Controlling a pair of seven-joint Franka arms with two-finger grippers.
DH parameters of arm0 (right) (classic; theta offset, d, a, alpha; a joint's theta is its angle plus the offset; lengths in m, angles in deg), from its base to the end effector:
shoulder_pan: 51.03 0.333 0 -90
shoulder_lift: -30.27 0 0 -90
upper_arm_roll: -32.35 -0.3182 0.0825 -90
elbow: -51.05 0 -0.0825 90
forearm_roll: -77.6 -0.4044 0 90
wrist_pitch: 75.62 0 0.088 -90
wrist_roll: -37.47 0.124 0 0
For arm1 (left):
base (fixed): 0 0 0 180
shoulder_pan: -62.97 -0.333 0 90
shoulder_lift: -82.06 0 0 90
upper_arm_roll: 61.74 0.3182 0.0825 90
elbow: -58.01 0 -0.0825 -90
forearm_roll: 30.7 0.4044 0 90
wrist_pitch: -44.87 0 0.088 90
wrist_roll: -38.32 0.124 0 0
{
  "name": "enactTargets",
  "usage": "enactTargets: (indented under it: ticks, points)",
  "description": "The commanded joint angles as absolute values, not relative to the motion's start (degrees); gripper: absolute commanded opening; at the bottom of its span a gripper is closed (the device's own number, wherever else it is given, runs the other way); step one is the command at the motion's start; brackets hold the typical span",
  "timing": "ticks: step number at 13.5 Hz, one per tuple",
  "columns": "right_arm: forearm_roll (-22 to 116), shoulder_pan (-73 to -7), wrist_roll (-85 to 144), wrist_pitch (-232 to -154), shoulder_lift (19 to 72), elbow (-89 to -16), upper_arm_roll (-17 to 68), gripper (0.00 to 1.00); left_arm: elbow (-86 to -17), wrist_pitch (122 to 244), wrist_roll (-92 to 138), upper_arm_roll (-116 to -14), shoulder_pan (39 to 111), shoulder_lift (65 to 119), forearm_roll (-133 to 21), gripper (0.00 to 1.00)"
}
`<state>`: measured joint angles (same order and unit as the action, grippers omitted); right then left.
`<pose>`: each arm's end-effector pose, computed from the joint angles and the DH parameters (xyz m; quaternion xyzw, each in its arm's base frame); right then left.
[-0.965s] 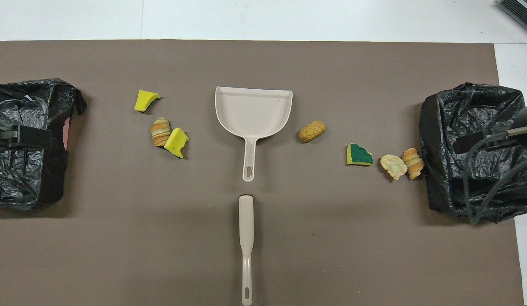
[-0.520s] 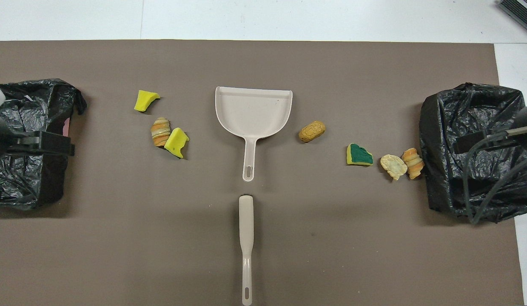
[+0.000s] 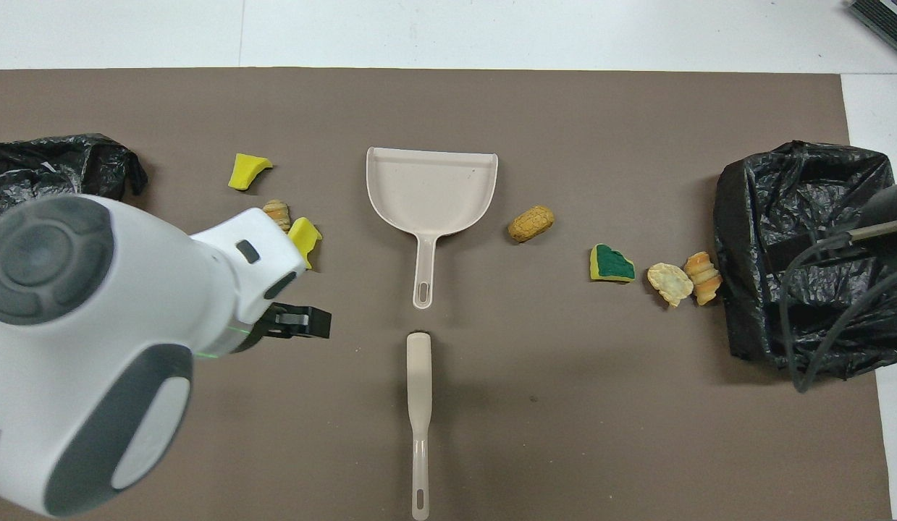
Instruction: Sweep and dump trash in bin
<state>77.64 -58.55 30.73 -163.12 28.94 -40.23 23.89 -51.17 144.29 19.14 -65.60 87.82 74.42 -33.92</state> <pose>0.5620 0.0100 0.6081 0.9975 0.0669 -0.0216 0.0010 0.4662 -0.2639 0.5320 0.9965 -0.0776 -0.0264 0.0136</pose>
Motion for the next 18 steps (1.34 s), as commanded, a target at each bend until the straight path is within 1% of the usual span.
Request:
enactTargets:
  ticks: [1, 2, 4, 5, 6, 7, 9, 13, 17, 18]
  points:
    - [77.8, -58.4, 30.9, -162.3, 29.0, -39.8, 23.6, 1.00, -63.3, 151.5, 14.1, -64.5, 94.8, 68.0, -34.3, 1.00]
    - [76.7, -58.1, 31.1, -162.7, 29.1, -40.2, 23.6, 1.00, -65.3, 152.3, 12.3, -64.6, 96.7, 68.1, -34.3, 1.00]
    - [77.6, -54.3, 31.1, -162.6, 31.5, -39.7, 23.6, 1.00, -70.0, 157.7, 8.5, -64.6, 102.2, 68.4, -34.3, 1.00]
    - [77.4, -53.8, 31.4, -163.1, 33.2, -39.7, 23.6, 1.00, -72.3, 160.5, 5.6, -64.6, 105.8, 69.7, -34.3, 1.00]
    - [77.2, -52.9, 32.4, -164.3, 34.7, -39.2, 23.6, 1.00, -74.0, 163.8, 3.4, -64.6, 109.3, 71.7, -34.3, 1.00]
    - [77.2, -50.6, 33.1, -166.2, 35.8, -39.1, 23.6, 1.00, -76.3, 167.3, 1.3, -64.6, 110.9, 72.3, -34.3, 1.00]
    - [77.2, -48.2, 36.8, -169.6, 38.6, -39.0, 23.6, 1.00, -79.5, 172.2, -0.8, -64.6, 114.4, 74.0, -34.3, 1.00]
    - [77.2, -43.1, 43.2, -174.6, 44.7, -36.2, 23.6, 1.00, -81.6, 174.2, -1.8, -64.6, 115.7, 74.5, -34.4, 1.00]
    - [77.1, -42.9, 43.3, -175.6, 44.8, -36.5, 23.6, 1.00, -83.0, 175.6, -1.8, -64.6, 116.1, 74.6, -34.4, 1.00]
    - [77.1, -42.7, 43.4, -175.7, 44.8, -36.5, 23.6, 1.00, -83.0, 175.6, -2.5, -64.6, 116.4, 74.6, -34.4, 0.93]
